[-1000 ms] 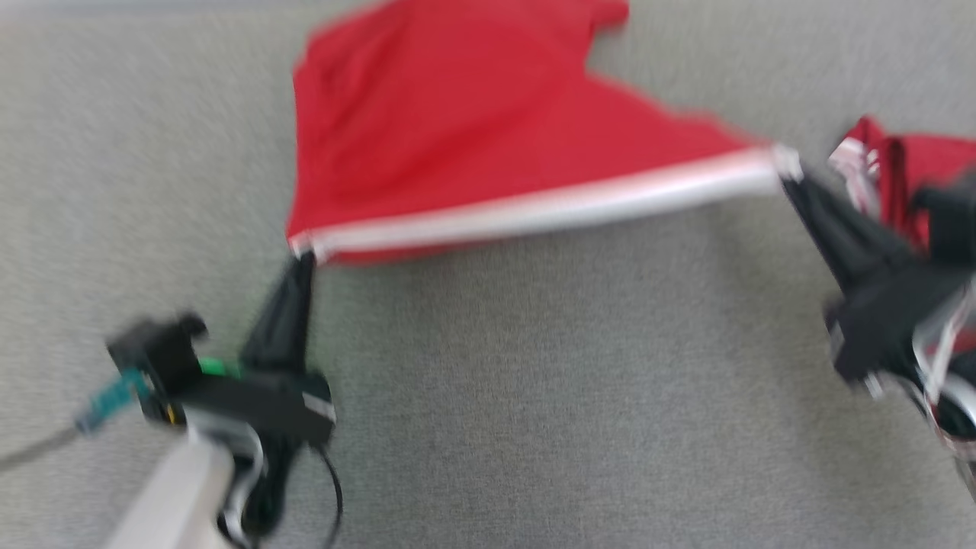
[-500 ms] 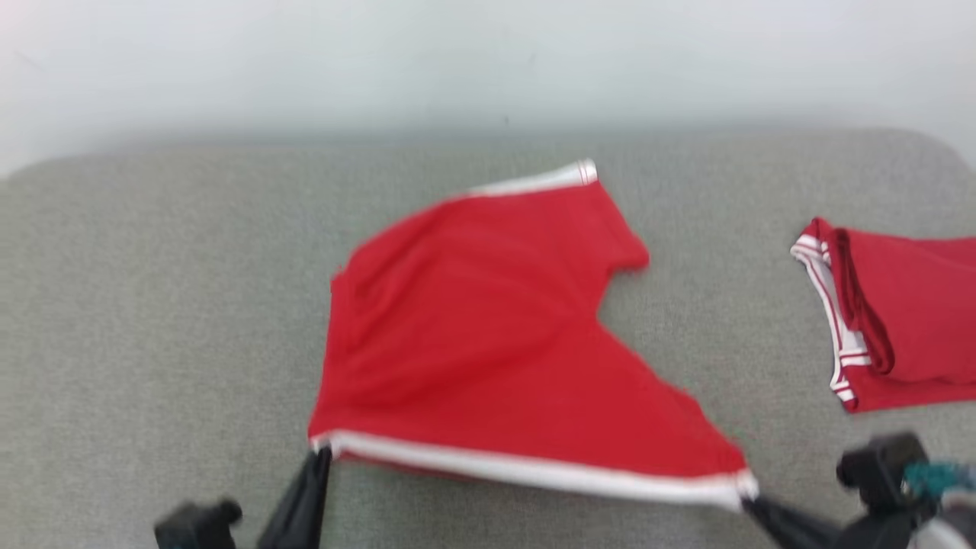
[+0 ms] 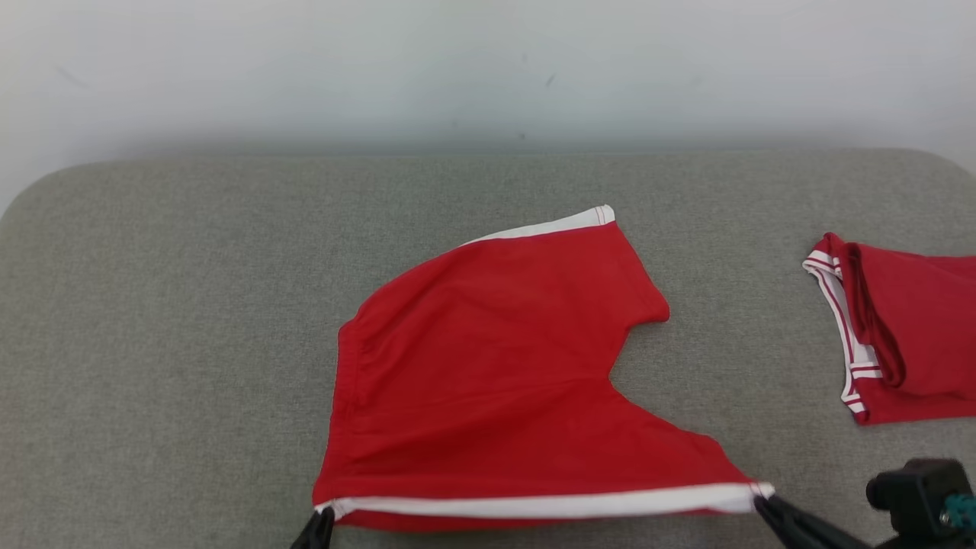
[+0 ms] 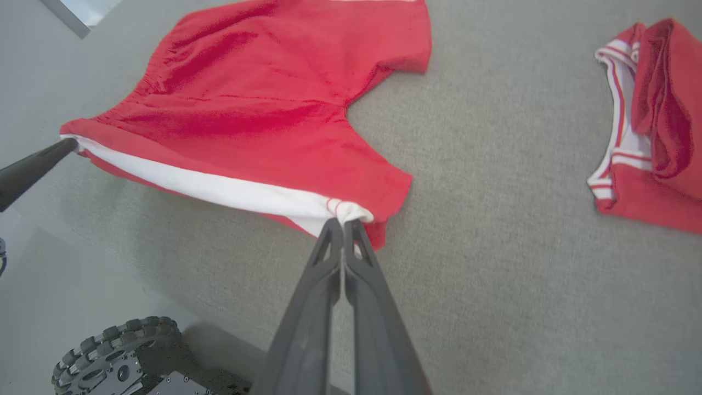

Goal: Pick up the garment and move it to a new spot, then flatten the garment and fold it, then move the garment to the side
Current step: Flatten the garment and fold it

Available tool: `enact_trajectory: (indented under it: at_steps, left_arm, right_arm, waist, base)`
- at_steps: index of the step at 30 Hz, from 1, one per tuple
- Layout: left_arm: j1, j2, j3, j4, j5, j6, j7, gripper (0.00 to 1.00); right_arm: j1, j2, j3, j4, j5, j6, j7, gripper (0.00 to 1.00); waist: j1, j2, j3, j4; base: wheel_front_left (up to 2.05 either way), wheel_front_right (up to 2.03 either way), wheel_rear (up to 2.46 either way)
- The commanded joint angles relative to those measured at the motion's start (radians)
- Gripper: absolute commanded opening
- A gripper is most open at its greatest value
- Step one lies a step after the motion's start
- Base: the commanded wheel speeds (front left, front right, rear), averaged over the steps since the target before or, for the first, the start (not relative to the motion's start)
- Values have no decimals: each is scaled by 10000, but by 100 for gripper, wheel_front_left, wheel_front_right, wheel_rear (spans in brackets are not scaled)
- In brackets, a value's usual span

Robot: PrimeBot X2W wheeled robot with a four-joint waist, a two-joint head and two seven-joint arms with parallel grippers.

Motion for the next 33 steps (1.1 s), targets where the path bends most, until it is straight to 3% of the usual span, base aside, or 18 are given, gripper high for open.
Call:
enact_trajectory:
  at_steps: [1, 11, 19, 33]
  left_arm:
    - [-408, -44, -7, 2, 171, -23, -27, 0]
    - [-2318, -648, -112, 393, 456, 12, 216, 0]
    - [-4129, -1274, -151, 964, 559, 276, 841, 0]
    - [-6249, -1961, -47, 2101, 709, 436, 906, 0]
  right_arm:
    - [-484, -90, 103, -17, -103, -24, -356, 0]
    - [-3011, -1204, 670, 1253, -341, -24, -1808, 0]
    - [-5883, -1867, 1415, 3381, -682, -24, -2641, 0]
    - [-9656, -1792, 2987, 6607, -1314, -24, -3950, 0]
  waist:
    - [1, 1, 106, 112]
    - [1, 1, 852, 487]
    - [1, 1, 1812, 883]
    - [1, 1, 2610, 1280]
  base:
    - [0, 0, 0]
    - [0, 0, 0]
    - [0, 0, 0]
    - [0, 0, 0]
